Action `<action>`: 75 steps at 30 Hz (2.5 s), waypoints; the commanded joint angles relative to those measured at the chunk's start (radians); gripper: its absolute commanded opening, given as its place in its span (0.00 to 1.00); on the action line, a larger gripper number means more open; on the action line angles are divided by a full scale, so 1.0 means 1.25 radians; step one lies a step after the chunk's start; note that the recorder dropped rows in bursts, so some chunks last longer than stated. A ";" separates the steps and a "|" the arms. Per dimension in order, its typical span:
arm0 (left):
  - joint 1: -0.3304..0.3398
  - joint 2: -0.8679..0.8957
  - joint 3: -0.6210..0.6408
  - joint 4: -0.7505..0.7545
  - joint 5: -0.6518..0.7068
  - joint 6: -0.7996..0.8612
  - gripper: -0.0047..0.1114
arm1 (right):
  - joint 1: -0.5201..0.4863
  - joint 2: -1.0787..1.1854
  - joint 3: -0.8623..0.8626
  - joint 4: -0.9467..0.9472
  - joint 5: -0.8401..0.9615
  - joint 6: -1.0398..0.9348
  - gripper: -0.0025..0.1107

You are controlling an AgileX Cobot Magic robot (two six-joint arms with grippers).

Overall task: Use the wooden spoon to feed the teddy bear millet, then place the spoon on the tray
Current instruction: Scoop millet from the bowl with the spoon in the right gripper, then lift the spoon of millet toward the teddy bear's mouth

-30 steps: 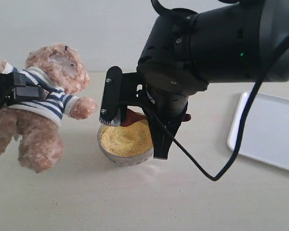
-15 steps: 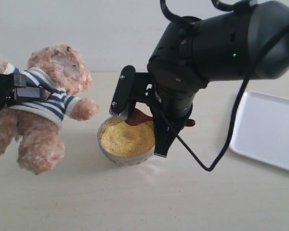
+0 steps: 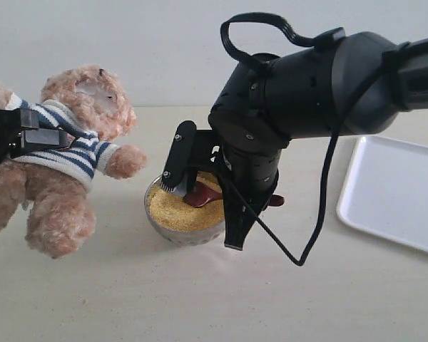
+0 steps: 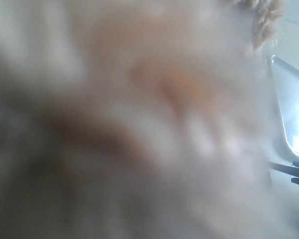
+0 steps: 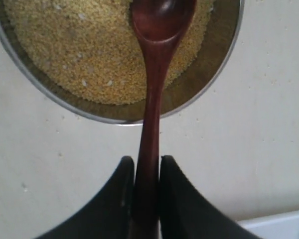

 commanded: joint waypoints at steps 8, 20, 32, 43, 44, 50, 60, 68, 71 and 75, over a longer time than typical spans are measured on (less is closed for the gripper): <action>0.001 -0.004 0.004 -0.012 0.009 0.005 0.08 | -0.001 0.003 -0.005 0.065 -0.011 -0.051 0.02; 0.001 -0.004 0.004 -0.012 0.009 0.005 0.08 | -0.001 -0.002 -0.005 0.048 -0.010 -0.008 0.02; 0.001 -0.004 0.004 -0.009 0.009 0.005 0.08 | -0.001 -0.017 -0.005 0.048 -0.010 0.012 0.02; 0.001 -0.004 0.004 -0.009 0.009 0.005 0.08 | -0.001 -0.017 -0.005 0.048 0.074 0.010 0.02; 0.001 -0.004 0.004 -0.009 0.009 0.005 0.08 | -0.002 -0.017 -0.005 0.048 0.075 0.010 0.02; 0.001 -0.004 0.004 -0.011 0.008 0.005 0.08 | -0.002 -0.044 -0.005 0.048 0.039 0.010 0.02; 0.001 -0.001 0.004 -0.011 0.006 0.013 0.08 | -0.002 -0.078 -0.005 0.048 0.033 0.012 0.02; 0.001 0.088 0.004 -0.016 0.030 0.034 0.08 | -0.002 -0.080 -0.005 0.064 0.056 0.002 0.02; 0.001 0.122 0.004 -0.063 0.096 0.082 0.08 | -0.002 -0.080 -0.005 0.064 0.072 -0.029 0.02; 0.001 0.126 0.004 -0.078 0.125 0.106 0.08 | -0.002 -0.080 -0.017 0.063 0.071 -0.039 0.02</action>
